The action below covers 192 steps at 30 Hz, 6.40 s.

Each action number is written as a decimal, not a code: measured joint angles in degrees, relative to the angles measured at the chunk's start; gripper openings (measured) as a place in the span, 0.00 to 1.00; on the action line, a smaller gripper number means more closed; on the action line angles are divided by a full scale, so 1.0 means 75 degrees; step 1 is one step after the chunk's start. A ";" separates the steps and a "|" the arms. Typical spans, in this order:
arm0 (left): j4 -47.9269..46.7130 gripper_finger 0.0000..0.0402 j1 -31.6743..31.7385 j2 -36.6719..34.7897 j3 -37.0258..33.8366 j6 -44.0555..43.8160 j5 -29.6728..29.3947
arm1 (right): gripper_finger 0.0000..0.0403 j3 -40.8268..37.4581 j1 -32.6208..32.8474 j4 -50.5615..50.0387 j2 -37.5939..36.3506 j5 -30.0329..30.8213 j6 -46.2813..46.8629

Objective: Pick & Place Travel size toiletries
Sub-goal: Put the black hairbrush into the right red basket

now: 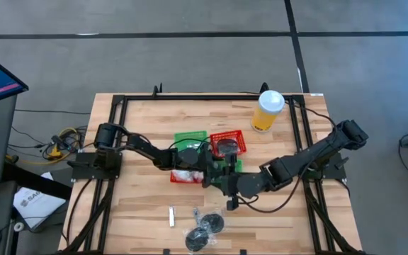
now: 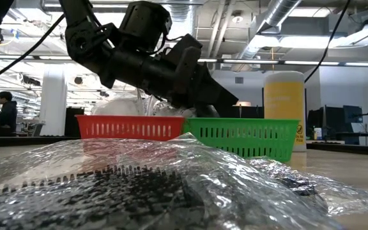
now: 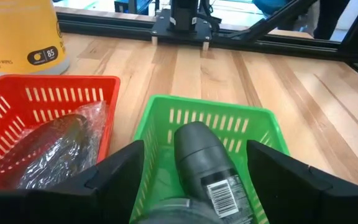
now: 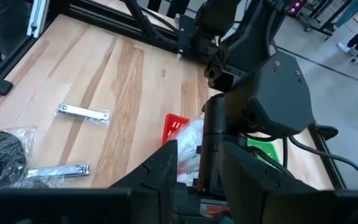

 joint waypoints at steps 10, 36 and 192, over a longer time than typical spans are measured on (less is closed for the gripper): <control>-0.0116 0.69 -0.0123 -0.0699 -0.0105 0.0114 0.0000 | 0.27 0.0000 0.0161 -0.0291 0.0000 -0.0035 0.0217; -0.0256 0.69 -0.0982 -0.3162 -0.1466 0.0210 -0.0082 | 0.27 -0.1608 0.1009 -0.0136 0.0160 -0.1510 0.3513; -0.0711 0.69 -0.1553 -0.3150 -0.1472 0.0204 -0.0309 | 0.00 -0.2719 0.0403 0.0798 -0.0299 -0.0773 0.4903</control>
